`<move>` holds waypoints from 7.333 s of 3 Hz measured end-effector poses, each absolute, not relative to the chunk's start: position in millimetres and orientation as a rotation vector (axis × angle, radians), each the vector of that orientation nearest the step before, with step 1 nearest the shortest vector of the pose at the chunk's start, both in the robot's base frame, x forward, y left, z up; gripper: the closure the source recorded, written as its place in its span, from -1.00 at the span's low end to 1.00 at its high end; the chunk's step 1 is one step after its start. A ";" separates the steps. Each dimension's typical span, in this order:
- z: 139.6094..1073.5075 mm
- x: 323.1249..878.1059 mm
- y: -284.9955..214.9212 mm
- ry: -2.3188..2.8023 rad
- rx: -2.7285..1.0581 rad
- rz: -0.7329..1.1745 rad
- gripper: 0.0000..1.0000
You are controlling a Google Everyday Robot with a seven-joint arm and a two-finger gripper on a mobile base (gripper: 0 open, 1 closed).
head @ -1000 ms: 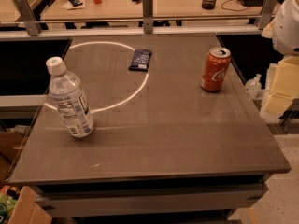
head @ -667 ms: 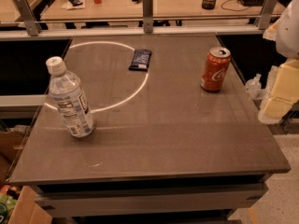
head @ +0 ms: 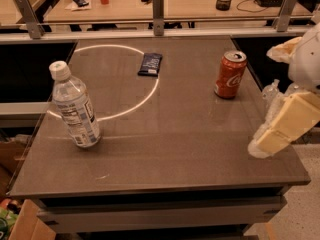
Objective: Knock blue plastic bottle over
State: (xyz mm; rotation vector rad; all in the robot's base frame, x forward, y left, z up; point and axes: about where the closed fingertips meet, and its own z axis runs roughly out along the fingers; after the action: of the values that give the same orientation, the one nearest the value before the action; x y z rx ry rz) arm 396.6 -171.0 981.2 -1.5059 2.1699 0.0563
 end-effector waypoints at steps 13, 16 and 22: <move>897.5 474.7 171.5 1.446 -1.295 0.912 -0.98; 891.0 473.9 170.0 1.510 -1.273 0.917 0.30; 976.8 444.8 118.1 0.742 -2.073 -0.027 1.00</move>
Offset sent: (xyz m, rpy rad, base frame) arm 0.0096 0.1386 -0.0444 0.4286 -0.0034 0.2751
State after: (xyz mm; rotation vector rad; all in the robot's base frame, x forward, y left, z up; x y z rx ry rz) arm 444.8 118.1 976.8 -2.0729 0.7424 -0.0267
